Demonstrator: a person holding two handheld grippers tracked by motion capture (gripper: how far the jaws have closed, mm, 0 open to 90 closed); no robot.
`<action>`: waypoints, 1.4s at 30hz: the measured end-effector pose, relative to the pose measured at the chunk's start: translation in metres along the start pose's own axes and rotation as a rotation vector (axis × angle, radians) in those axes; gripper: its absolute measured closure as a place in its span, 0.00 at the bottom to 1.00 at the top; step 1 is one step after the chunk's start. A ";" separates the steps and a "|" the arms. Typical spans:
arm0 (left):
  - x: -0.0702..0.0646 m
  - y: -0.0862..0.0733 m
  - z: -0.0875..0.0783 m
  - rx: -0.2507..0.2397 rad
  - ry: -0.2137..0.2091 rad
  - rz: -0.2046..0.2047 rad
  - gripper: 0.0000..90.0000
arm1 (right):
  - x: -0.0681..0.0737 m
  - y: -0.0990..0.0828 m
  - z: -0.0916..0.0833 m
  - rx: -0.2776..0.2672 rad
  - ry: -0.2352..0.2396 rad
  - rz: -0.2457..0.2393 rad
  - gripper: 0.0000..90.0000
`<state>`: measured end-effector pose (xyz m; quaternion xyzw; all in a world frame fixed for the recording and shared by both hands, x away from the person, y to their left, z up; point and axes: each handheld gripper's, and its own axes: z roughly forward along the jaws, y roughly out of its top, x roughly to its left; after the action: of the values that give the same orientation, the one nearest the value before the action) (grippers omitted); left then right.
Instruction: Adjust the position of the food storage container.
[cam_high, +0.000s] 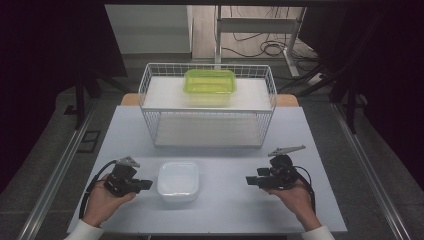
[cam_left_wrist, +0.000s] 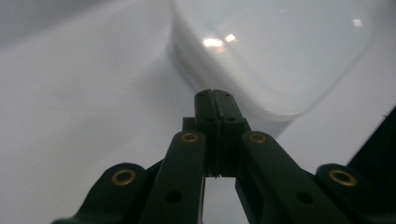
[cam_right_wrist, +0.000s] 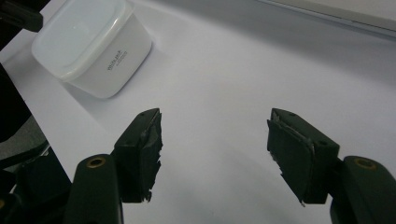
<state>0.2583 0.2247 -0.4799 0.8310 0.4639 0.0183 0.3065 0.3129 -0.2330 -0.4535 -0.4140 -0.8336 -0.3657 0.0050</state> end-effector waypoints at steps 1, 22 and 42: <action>0.004 0.000 0.006 0.007 -0.005 -0.025 1.00 | 0.000 0.000 0.000 0.000 0.000 0.002 0.39; -0.015 0.030 0.043 0.038 -0.065 -0.017 1.00 | -0.001 -0.001 0.003 0.010 -0.005 0.010 0.39; -0.039 0.063 0.075 0.026 -0.108 -0.004 1.00 | -0.003 -0.002 0.003 0.006 -0.008 0.018 0.38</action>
<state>0.3079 0.1327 -0.4978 0.8338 0.4486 -0.0332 0.3201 0.3142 -0.2339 -0.4572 -0.4232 -0.8308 -0.3616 0.0062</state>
